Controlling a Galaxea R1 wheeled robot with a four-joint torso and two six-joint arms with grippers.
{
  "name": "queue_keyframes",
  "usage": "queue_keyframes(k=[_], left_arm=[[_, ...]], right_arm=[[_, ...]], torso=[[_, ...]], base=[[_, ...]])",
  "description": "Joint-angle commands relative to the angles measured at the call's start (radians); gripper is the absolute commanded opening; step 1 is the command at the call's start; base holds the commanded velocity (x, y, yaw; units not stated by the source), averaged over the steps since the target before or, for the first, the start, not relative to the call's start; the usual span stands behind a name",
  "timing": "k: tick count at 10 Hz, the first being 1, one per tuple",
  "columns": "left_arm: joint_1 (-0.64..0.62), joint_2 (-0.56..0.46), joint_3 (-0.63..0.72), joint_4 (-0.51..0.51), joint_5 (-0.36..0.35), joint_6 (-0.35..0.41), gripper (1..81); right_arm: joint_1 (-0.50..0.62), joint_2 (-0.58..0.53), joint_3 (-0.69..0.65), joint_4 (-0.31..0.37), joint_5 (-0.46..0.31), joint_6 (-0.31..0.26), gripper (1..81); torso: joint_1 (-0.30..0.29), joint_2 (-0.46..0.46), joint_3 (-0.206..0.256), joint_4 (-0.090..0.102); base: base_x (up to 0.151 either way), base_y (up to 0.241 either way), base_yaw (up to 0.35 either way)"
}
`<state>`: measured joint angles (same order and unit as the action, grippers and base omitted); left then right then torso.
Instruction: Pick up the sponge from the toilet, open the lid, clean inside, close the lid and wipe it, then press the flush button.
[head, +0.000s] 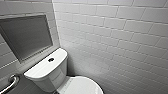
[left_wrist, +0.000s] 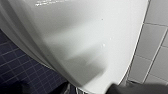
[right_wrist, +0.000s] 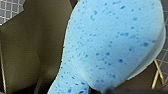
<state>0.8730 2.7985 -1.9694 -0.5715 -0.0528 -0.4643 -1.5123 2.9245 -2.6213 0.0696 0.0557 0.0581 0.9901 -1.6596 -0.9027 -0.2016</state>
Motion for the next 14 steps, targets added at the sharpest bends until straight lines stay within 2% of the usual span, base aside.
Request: queue_keyframes(k=[1, 2, 4, 7, 14], left_arm=[[-0.171, -0.029, 0.145, 0.055, -0.091, 0.015, 81.1], [-0.171, -0.048, 0.182, 0.064, -0.094, 0.013, 81.1], [-0.171, -0.063, 0.214, 0.068, -0.110, 0.015, 81.1], [-0.171, -0.089, 0.263, 0.068, -0.136, 0.013, 81.1], [-0.173, -0.232, 0.469, 0.067, -0.303, 0.003, 81.1]], right_arm=[[0.045, -0.003, 0.000, 0.012, -0.030, 0.002, 1.0], [0.045, -0.003, 0.000, 0.012, -0.030, 0.002, 1.0], [0.045, -0.003, -0.002, 0.012, -0.030, 0.002, 1.0], [0.043, -0.002, -0.002, 0.012, -0.030, 0.002, 1.0], [0.043, -0.002, -0.002, 0.012, -0.030, 0.002, 1.0]], torso=[[0.000, 0.000, 0.000, 0.000], [0.000, 0.000, 0.000, 0.000], [0.000, 0.000, 0.031, 0.000], [0.000, 0.000, 0.024, 0.000], [0.000, 0.000, 0.024, 0.000]], base=[[0.000, 0.000, 0.000], [0.000, 0.000, 0.000], [0.000, 0.000, 0.000], [0.000, 0.000, 0.000], [0.000, 0.000, 0.000]])
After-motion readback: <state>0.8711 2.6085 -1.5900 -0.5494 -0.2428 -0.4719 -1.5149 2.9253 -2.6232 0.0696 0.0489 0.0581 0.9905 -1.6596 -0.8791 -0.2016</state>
